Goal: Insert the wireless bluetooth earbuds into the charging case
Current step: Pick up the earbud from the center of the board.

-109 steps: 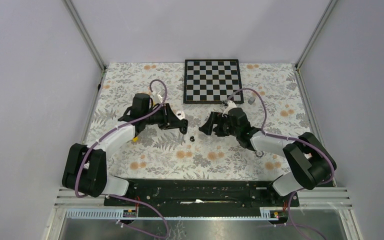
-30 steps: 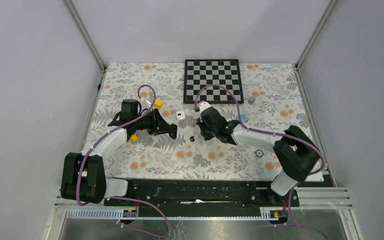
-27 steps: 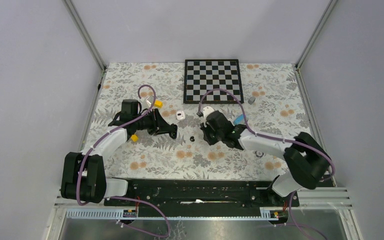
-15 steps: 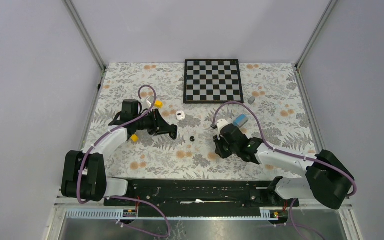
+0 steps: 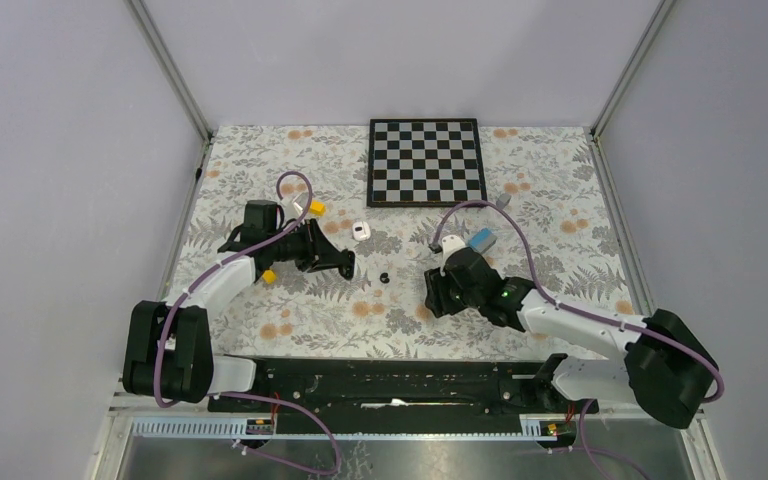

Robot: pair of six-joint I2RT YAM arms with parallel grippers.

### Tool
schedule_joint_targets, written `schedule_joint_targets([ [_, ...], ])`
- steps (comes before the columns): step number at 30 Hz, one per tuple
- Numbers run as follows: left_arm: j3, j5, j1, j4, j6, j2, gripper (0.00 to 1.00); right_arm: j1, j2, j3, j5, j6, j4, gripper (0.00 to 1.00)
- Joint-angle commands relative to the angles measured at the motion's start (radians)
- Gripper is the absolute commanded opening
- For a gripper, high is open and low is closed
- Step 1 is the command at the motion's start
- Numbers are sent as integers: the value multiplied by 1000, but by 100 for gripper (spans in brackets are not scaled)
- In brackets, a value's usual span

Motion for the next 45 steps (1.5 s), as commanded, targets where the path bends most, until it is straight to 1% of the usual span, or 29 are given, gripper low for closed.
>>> schedule_joint_targets([
  [1, 1, -9, 6, 53, -4, -20, 0, 2, -54, 4, 53, 68, -40, 50],
  [3, 1, -8, 6, 53, -4, -22, 0, 2, -51, 12, 78, 88, -74, 45],
  [5, 0, -5, 6, 54, -4, -23, 0, 2, -38, 17, 95, 110, -100, 34],
  [6, -1, -4, 7, 53, -3, -23, 0, 2, -21, 19, 100, 120, -111, 32],
  [9, -1, -1, 6, 50, -1, -23, 0, 2, 29, 33, 107, 144, -140, 33],
  [11, 0, 0, 6, 51, -1, -22, 0, 2, 43, 40, 101, 147, -138, 30],
  [12, 0, 1, 6, 52, -1, -20, 0, 2, 42, 44, 107, 147, -135, 21],
  [13, 1, 2, 6, 51, -1, -20, 0, 2, 36, 47, 122, 153, -134, 10],
  [14, 1, 2, 6, 51, -1, -19, 0, 2, 26, 52, 140, 157, -134, 3],
  [15, 1, 3, 7, 50, -1, -19, 0, 1, 15, 53, 158, 161, -138, 0],
  [20, 0, -1, 7, 50, -1, -20, 0, 2, -36, 57, 208, 191, -168, 1],
  [21, 1, -1, 6, 51, -1, -18, 0, 1, -32, 60, 208, 205, -177, 5],
  [23, 5, 4, 6, 51, 0, -11, 0, 1, -18, 59, 190, 242, -180, 17],
  [24, 5, 4, 6, 51, 0, -10, 0, 2, -14, 54, 182, 266, -178, 20],
  [25, 6, 5, 6, 50, 0, -8, 0, 2, -12, 49, 181, 292, -179, 22],
  [28, 6, 2, 6, 49, 2, -9, 0, 2, -37, 9, 182, 374, -160, 23],
  [31, 7, 3, 6, 49, 2, -8, 0, 2, -60, -26, 195, 413, -137, 26],
  [38, 8, 4, 6, 49, 4, -3, 0, 1, -22, -43, 200, 431, -93, 31],
  [45, 5, -1, 7, 45, 4, -6, 0, 1, 30, -52, 186, 428, -45, 32],
])
